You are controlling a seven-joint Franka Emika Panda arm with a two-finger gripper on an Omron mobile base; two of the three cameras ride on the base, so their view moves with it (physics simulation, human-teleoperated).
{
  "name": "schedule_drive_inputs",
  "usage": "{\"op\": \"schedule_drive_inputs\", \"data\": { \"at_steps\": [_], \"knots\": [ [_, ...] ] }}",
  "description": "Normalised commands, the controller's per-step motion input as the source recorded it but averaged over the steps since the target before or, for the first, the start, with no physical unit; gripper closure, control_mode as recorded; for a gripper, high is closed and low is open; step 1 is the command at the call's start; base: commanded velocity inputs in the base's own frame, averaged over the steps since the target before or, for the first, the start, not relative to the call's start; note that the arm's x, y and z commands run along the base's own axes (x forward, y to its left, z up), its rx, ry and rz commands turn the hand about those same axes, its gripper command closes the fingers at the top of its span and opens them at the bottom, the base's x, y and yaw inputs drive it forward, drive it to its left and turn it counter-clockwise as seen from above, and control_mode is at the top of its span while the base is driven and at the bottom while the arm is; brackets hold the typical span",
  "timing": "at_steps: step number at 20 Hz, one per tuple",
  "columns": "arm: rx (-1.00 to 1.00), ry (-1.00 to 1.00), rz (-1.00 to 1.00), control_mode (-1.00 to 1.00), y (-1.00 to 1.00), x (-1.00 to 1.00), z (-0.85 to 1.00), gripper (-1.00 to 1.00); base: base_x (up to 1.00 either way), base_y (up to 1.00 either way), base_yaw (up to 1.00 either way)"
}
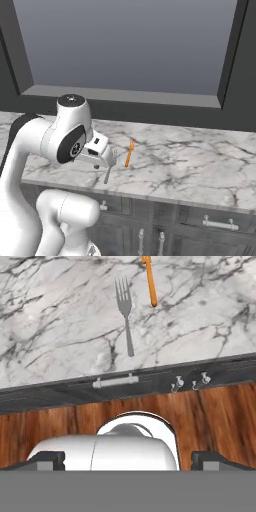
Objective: Organize the utensils by type. Pick up the wooden spoons from the counter and place them in the open cabinet. Then pick up the metallic utensils from the counter and place them in the open drawer.
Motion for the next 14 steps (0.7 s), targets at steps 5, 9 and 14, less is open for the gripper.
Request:
{"op": "schedule_drive_inputs", "data": {
  "at_steps": [5, 9, 14],
  "knots": [
    [0.0, 0.0, 0.05, -1.0, 0.0, 0.25, -0.28, -1.0, 0.0, 0.0, 0.0],
    [0.0, 0.0, 0.03, -1.0, 0.0, 0.57, -0.28, -1.0, 0.0, 0.0, 0.0],
    [0.0, 0.04, 0.02, -1.0, 0.0, 0.47, -0.18, -1.0, 0.0, 0.0, 0.0]
  ]
}}
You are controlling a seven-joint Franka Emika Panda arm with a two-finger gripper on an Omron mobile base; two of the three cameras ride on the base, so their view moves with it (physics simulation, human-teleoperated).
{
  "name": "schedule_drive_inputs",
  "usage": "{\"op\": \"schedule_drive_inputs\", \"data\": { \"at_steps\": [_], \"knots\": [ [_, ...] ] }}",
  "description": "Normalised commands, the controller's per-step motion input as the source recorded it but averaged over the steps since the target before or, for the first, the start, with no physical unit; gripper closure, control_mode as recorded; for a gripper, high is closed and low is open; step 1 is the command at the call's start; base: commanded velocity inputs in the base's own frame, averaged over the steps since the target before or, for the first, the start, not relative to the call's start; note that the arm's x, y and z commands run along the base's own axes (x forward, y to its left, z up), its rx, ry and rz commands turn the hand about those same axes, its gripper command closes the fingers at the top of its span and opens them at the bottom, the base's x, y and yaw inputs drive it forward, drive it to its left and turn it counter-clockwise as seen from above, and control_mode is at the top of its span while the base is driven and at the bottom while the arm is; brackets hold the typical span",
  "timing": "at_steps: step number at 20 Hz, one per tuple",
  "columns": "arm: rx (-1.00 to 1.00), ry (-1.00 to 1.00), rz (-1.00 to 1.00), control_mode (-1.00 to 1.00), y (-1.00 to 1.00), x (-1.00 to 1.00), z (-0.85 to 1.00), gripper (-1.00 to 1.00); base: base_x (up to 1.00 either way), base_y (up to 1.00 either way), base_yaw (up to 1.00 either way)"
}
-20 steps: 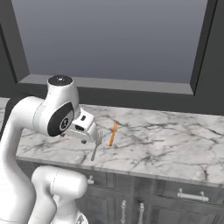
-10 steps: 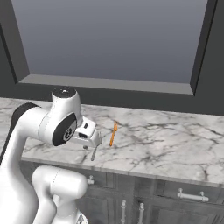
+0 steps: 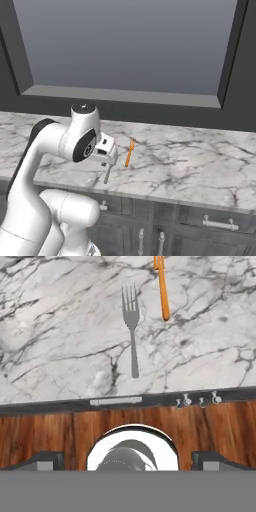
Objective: Organize the utensils by type. Pick up the wooden spoons from the counter and place them in the open cabinet. Then pick up the metallic utensils from the counter and place them in the open drawer.
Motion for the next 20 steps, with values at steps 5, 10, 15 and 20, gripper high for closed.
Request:
{"op": "schedule_drive_inputs", "data": {
  "at_steps": [5, 10, 15, 20],
  "knots": [
    [0.0, 0.0, 0.03, -1.0, -0.01, 0.28, -0.22, -1.0, 0.0, 0.0, 0.0],
    [0.0, 0.01, 0.01, -1.0, 0.0, 0.41, -0.26, -1.0, 0.0, 0.0, 0.0],
    [0.0, 0.0, 0.03, -1.0, -0.04, 0.19, -0.25, -1.0, 0.0, 0.0, 0.0],
    [0.0, 0.0, 0.04, -1.0, -0.04, 0.2, -0.3, -1.0, 0.0, 0.0, 0.0]
  ]
}}
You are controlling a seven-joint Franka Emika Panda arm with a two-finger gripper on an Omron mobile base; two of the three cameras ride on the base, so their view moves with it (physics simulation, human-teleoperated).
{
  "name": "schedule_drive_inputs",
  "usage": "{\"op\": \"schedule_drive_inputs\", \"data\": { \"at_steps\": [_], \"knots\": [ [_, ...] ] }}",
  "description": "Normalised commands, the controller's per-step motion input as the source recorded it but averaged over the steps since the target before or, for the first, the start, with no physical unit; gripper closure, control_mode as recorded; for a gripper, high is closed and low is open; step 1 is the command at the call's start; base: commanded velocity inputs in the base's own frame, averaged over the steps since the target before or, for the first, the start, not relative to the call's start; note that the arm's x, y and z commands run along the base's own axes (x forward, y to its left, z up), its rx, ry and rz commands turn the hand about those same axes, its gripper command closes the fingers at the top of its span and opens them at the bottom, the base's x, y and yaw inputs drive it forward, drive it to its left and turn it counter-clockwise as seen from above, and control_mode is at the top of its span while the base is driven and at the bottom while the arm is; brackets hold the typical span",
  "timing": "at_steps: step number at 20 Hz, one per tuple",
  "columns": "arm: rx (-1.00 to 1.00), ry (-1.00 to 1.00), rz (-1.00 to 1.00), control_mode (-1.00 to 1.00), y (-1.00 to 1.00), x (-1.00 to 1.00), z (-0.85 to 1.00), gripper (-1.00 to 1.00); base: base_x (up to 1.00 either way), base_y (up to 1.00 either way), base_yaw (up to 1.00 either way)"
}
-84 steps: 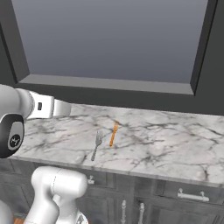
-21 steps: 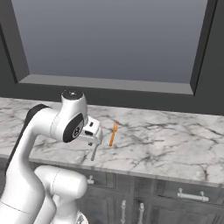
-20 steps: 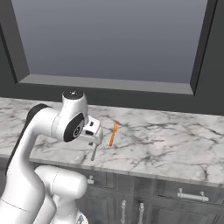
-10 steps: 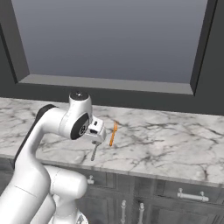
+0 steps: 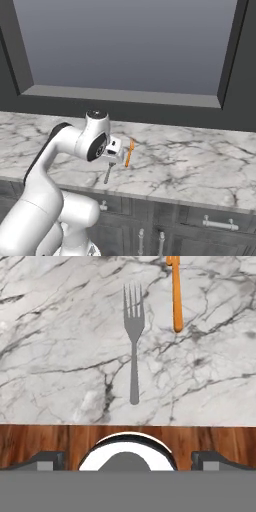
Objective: Organize the utensils by type. Pick up the wooden spoons from the counter and place them in the open cabinet. Then pick up the metallic utensils from the counter and place them in the open drawer.
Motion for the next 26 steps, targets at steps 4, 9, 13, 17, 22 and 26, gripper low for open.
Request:
{"op": "schedule_drive_inputs", "data": {
  "at_steps": [4, 9, 13, 17, 22, 26],
  "knots": [
    [0.0, 0.0, 0.04, -1.0, -0.01, 0.25, -0.29, -1.0, 0.0, 0.0, 0.0],
    [0.0, 0.0, 0.03, -1.0, -0.03, 0.21, -0.21, -1.0, 0.0, 0.0, 0.0],
    [0.0, 0.0, 0.03, -1.0, 0.0, 0.04, -0.29, -1.0, 0.0, 0.0, 0.0],
    [0.0, 0.0, 0.02, -1.0, -0.03, 0.28, -0.21, -1.0, 0.0, 0.0, 0.0],
    [-0.01, 0.0, 0.02, -1.0, -0.01, 0.28, -0.2, -1.0, 0.0, 0.0, 0.0],
    [-0.05, 0.07, 0.0, -1.0, 0.04, 0.26, -0.27, -1.0, 0.0, 0.0, 0.0]
  ]
}}
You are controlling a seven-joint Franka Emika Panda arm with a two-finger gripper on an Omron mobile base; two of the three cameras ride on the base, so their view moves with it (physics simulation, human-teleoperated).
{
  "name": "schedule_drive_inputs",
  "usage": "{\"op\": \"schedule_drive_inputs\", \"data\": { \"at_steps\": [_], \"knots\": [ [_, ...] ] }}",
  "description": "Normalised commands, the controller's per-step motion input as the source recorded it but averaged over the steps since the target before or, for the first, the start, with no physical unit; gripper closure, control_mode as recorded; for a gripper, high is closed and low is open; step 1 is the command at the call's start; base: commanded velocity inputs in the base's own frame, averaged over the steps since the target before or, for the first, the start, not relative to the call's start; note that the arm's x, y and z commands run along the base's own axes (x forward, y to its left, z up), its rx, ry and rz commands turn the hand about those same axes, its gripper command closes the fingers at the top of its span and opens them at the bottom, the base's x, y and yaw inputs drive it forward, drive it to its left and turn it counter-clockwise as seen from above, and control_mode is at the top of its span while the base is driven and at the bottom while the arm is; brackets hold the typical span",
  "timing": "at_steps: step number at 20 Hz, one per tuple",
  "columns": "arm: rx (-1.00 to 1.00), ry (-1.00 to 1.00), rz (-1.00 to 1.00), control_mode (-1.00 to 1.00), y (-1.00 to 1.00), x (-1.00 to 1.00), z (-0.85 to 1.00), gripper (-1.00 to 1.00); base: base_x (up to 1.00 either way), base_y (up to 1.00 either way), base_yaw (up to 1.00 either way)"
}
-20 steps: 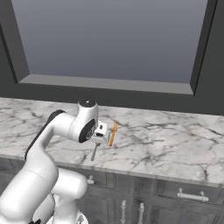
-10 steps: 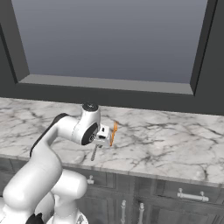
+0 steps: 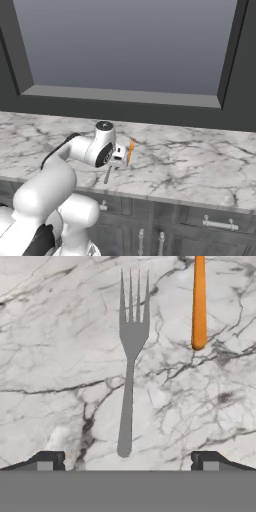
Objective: Organize the utensils by type. Pick up the wooden spoons from the counter and place them in the open cabinet. Then pick up the metallic utensils from the counter and place them in the open drawer.
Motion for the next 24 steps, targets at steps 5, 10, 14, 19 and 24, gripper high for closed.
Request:
{"op": "schedule_drive_inputs", "data": {
  "at_steps": [5, 10, 14, 19, 24],
  "knots": [
    [-0.02, 0.16, 0.0, -1.0, 0.0, 0.38, -0.27, -1.0, 0.0, 0.0, 0.0],
    [0.0, 0.03, 0.0, -1.0, 0.0, 0.32, -0.33, -1.0, 0.0, 0.0, 0.0],
    [0.0, 0.0, 0.0, -1.0, 0.0, 0.26, -0.28, -1.0, 0.0, 0.0, 0.0],
    [0.0, 0.0, 0.0, -1.0, 0.0, 0.19, -0.33, -1.0, 0.0, 0.0, 0.0],
    [0.0, 0.0, 0.0, -1.0, 0.01, 0.36, -0.31, -1.0, 0.0, 0.0, 0.0]
  ]
}}
